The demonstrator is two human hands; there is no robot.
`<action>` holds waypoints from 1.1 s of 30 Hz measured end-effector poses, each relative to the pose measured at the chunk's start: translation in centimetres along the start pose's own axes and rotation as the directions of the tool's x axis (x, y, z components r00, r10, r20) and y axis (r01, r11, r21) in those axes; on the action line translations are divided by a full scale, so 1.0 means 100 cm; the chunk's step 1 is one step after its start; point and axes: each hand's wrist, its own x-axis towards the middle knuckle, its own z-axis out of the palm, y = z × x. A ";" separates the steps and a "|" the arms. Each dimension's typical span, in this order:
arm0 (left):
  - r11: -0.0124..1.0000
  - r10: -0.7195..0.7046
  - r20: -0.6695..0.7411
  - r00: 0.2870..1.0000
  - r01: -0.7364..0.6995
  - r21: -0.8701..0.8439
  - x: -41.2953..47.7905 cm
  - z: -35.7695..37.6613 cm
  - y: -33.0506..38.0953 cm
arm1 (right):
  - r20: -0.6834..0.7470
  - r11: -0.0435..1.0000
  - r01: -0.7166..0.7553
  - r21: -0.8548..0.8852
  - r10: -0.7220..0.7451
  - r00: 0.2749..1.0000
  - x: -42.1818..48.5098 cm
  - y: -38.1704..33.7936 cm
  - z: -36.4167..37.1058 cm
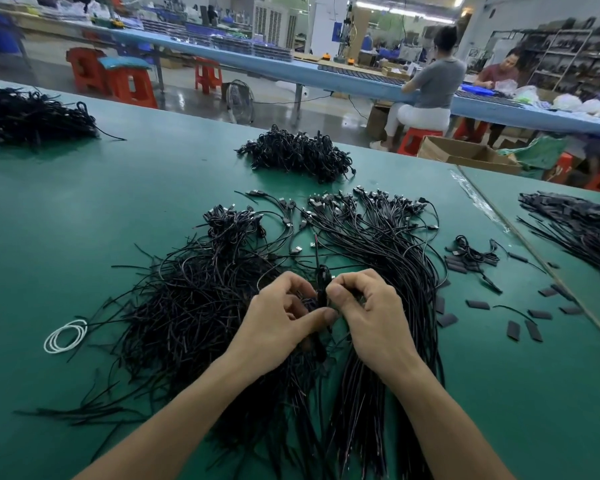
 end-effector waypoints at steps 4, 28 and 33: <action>1.000 -0.016 0.067 0.998 0.014 0.025 0.001 0.001 0.002 | 0.003 1.000 -0.020 0.020 0.020 1.000 -0.002 0.004 0.006; 0.778 0.083 -0.303 0.950 0.128 0.615 0.139 -0.071 -0.015 | 0.097 0.954 -0.263 -0.144 0.278 0.956 -0.011 0.055 -0.010; 0.493 -0.107 -0.251 0.962 0.270 0.827 0.159 -0.087 -0.029 | 0.081 0.928 -0.243 -0.283 0.276 0.958 -0.007 0.057 -0.007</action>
